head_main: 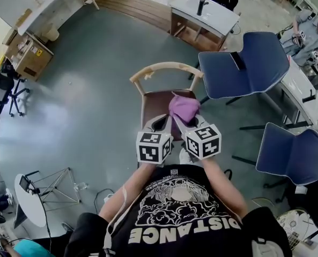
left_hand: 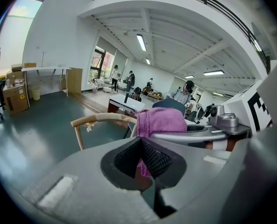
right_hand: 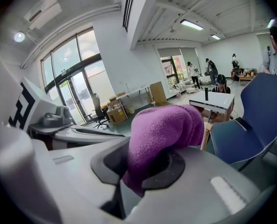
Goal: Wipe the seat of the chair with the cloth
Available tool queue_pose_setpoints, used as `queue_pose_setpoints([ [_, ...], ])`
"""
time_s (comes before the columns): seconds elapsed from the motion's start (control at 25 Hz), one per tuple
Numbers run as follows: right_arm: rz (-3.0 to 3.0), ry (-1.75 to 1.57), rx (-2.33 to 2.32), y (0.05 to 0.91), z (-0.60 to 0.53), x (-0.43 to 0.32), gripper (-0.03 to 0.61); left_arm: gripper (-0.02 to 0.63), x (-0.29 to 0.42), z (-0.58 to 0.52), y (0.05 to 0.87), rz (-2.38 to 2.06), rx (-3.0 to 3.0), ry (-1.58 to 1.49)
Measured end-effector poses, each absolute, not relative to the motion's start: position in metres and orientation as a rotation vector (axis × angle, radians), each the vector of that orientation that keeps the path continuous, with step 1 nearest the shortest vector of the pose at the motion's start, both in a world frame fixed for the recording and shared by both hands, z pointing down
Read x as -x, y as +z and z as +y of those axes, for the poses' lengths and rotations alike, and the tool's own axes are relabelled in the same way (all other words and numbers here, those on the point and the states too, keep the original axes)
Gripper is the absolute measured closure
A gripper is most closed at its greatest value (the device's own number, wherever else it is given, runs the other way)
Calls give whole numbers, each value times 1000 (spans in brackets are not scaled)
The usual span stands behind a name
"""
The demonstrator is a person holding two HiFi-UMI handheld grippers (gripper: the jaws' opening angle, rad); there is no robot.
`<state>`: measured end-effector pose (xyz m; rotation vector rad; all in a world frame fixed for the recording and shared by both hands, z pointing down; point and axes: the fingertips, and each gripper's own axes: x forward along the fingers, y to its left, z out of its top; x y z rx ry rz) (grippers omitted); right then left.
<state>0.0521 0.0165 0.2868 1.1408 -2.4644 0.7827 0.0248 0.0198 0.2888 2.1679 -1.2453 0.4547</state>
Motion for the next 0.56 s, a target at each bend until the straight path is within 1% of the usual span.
queue_pose_setpoints([
  [0.56, -2477, 772, -1118, 284, 14, -46, 515, 614, -16, 16, 286, -1277, -2157, 448],
])
